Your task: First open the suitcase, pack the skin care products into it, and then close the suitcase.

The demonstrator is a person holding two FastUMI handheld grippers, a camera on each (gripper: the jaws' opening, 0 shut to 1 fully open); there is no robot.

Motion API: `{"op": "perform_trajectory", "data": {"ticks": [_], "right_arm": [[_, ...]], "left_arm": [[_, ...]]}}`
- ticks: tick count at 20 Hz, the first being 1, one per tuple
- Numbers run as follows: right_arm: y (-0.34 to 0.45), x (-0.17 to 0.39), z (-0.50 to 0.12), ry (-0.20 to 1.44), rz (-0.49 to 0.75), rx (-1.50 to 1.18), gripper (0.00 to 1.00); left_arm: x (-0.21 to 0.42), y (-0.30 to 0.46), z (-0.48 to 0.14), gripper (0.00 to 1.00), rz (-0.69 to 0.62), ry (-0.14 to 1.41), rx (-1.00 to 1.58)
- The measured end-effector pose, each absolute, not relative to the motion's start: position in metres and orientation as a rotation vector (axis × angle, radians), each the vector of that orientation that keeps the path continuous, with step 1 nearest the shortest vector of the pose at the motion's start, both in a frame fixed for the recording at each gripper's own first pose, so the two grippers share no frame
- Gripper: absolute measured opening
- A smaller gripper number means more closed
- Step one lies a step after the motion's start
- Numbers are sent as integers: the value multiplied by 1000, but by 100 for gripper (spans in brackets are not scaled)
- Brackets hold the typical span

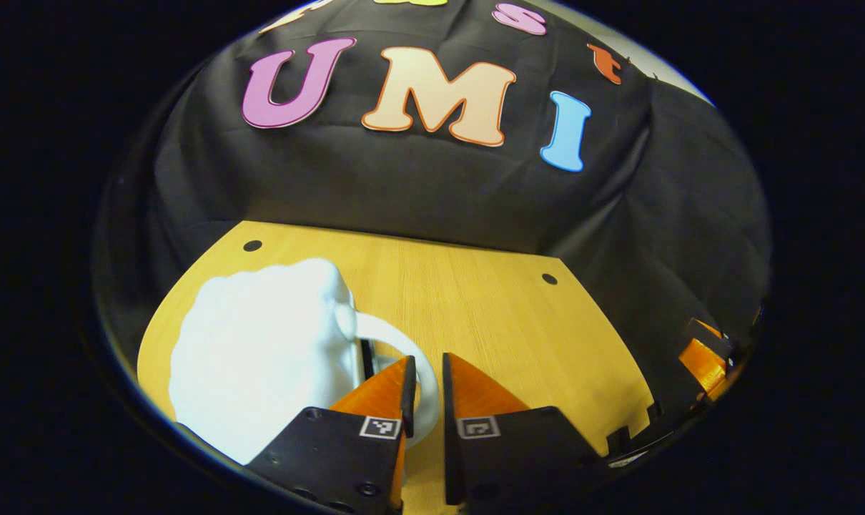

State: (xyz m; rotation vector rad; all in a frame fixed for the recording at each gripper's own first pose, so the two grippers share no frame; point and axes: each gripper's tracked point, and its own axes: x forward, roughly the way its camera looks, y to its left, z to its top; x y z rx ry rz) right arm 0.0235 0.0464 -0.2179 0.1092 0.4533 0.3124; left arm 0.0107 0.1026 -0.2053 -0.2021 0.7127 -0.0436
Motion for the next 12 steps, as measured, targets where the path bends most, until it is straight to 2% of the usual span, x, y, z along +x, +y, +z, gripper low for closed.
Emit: {"op": "perform_trajectory", "data": {"ticks": [1,3,7,8,9,10,12], "right_arm": [[45,26,-213,440,321,105,98],[44,33,-194,393,334,103,98],[51,49,-142,259,321,130,98],[56,52,-130,224,318,134,98],[63,54,-117,183,317,131,98],[69,55,-103,145,316,121,93],[78,56,-86,95,302,110,97]], "left_arm": [[11,102,-194,24,-25,684,-201],[13,100,-172,65,30,598,-173],[10,106,-101,86,161,356,-18],[4,105,-82,95,191,301,16],[3,100,-65,95,193,242,30],[3,92,-53,94,179,217,31],[3,80,-40,94,129,197,18]]}}
